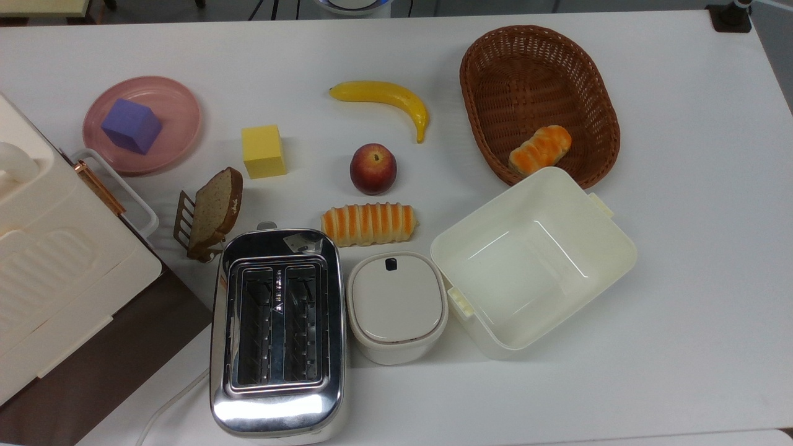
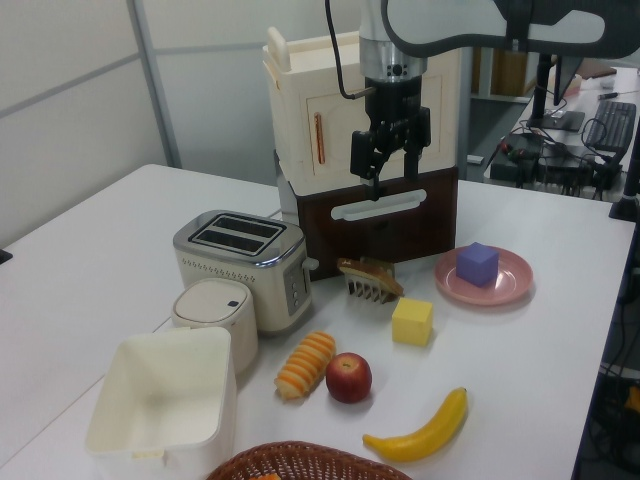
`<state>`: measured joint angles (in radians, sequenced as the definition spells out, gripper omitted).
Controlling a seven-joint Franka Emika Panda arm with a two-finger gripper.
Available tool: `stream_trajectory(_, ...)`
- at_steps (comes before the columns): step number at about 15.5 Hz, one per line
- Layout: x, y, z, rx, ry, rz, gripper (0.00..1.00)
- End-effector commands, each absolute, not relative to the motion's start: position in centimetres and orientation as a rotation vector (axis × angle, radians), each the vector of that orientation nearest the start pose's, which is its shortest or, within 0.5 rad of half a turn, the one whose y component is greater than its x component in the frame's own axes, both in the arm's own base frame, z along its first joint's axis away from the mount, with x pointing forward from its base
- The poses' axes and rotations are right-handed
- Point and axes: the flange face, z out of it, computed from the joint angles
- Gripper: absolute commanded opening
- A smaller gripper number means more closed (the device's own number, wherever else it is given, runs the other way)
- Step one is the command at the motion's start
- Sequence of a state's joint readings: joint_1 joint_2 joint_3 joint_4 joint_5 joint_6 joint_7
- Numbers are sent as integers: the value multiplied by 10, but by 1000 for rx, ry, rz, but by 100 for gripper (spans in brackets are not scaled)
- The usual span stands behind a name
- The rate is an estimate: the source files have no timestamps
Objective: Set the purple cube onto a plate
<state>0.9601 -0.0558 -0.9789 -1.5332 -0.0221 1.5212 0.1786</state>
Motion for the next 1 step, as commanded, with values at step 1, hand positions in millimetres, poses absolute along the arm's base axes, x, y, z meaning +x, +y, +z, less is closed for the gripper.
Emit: stream_trajectory(1,536,-28,656,-3092,289,-20,100)
